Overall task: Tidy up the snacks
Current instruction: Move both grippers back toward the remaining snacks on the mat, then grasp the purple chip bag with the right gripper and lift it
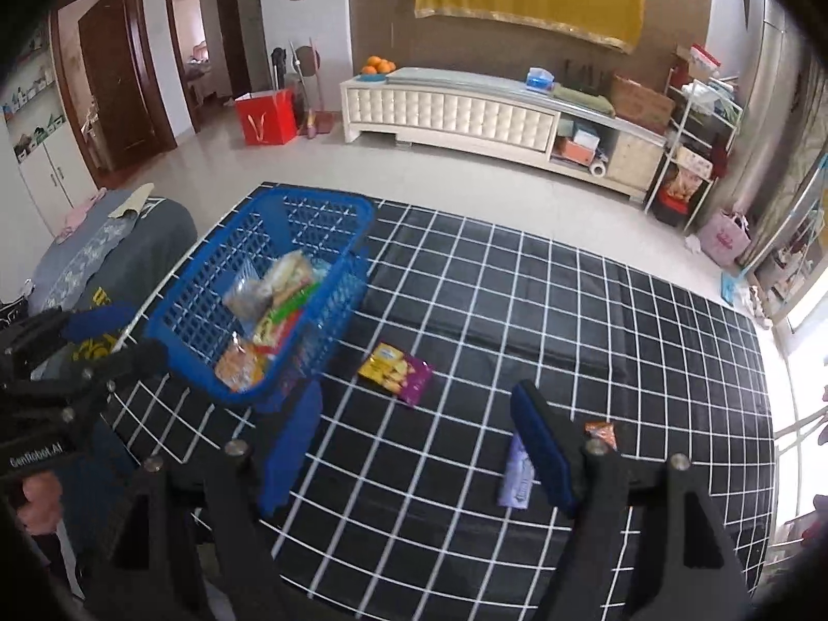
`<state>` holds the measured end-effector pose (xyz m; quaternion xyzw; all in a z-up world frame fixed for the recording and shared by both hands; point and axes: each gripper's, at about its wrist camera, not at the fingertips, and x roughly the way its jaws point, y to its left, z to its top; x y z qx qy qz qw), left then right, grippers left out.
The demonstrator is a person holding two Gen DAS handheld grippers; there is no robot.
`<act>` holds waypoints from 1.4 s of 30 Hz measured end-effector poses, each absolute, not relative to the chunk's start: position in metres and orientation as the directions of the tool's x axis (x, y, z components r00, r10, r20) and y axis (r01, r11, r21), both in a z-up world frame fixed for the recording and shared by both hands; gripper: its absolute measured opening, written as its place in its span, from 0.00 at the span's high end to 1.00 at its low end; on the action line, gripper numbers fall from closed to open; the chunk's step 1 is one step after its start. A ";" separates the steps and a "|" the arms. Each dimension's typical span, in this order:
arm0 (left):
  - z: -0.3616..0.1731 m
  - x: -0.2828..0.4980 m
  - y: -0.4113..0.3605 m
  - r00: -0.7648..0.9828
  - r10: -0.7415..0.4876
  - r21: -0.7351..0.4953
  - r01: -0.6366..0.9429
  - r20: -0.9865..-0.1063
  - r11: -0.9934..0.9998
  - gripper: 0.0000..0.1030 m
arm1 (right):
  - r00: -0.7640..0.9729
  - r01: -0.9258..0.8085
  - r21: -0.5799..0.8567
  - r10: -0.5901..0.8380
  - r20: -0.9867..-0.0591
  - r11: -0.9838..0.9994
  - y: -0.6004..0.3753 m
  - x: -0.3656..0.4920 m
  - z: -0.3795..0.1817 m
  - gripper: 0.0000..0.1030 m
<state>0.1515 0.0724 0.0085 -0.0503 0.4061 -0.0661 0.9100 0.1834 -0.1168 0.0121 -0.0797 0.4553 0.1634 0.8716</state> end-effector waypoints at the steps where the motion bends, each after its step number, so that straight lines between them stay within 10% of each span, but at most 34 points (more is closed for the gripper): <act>1: 0.007 0.149 0.070 0.664 -0.168 -0.153 0.081 -0.729 0.985 0.40 | 0.528 -0.360 0.017 0.219 -0.821 0.933 -0.121 0.181 0.008 0.23; 24: -0.094 0.099 0.042 0.659 -0.009 -0.125 -0.129 -0.752 0.984 0.39 | 0.467 -0.607 -0.039 0.316 -0.826 0.794 -0.130 0.175 -0.086 0.07; 27: -0.109 0.099 0.035 0.635 -0.002 -0.114 -0.135 -0.772 0.984 0.19 | 0.435 -0.644 -0.022 0.342 -0.833 0.765 -0.127 0.186 -0.097 0.07; 42: -0.142 0.131 0.037 0.560 0.134 -0.029 -0.273 -0.818 0.962 0.13 | 0.256 -0.825 -0.027 0.330 -0.909 0.565 -0.086 0.251 -0.161 0.07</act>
